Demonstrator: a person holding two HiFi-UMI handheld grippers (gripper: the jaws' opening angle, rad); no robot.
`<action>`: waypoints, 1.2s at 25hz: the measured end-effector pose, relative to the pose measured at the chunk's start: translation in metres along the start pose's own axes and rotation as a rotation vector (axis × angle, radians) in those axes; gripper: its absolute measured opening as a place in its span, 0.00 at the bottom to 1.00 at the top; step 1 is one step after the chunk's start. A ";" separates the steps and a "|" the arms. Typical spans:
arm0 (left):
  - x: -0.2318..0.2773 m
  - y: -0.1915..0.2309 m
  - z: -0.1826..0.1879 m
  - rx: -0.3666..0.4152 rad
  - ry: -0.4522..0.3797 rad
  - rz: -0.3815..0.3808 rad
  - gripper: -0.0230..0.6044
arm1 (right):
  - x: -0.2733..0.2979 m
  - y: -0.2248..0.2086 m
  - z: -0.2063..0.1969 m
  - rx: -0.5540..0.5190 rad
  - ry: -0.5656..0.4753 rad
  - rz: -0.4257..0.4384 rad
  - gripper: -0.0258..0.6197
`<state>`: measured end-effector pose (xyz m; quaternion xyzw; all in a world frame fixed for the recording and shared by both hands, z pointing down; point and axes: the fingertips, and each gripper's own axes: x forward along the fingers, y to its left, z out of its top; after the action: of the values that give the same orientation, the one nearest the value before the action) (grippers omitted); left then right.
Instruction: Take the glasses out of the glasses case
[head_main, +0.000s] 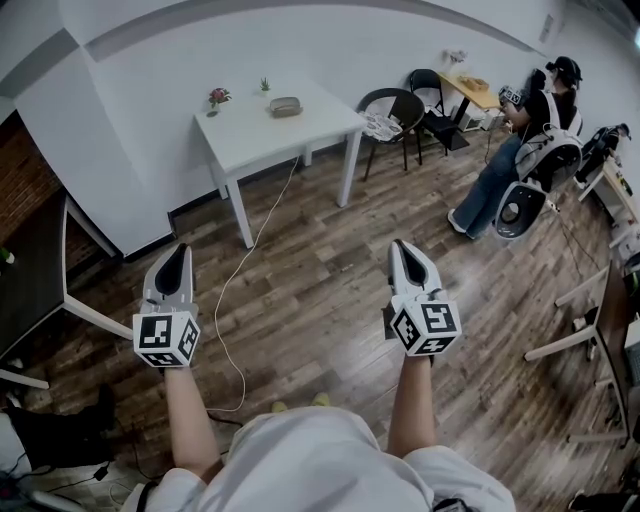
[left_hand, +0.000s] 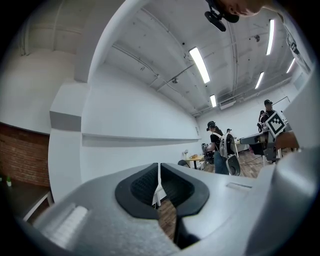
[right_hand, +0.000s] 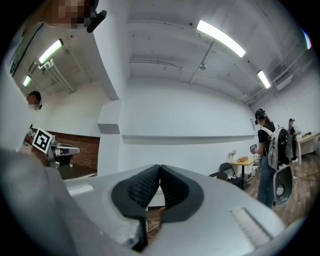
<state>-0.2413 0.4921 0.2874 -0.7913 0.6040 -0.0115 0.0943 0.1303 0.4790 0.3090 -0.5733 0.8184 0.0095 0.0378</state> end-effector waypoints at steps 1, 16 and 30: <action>0.001 -0.001 0.000 0.002 0.004 -0.002 0.06 | 0.000 0.000 0.000 -0.004 0.001 0.005 0.04; 0.019 -0.025 -0.012 -0.002 0.039 -0.016 0.16 | 0.007 -0.019 -0.011 0.010 0.017 0.036 0.04; 0.066 -0.074 -0.017 0.027 0.061 -0.017 0.16 | 0.023 -0.076 -0.023 0.038 0.005 0.062 0.04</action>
<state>-0.1555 0.4454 0.3101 -0.7942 0.5998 -0.0445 0.0865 0.1923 0.4297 0.3323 -0.5468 0.8359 -0.0063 0.0461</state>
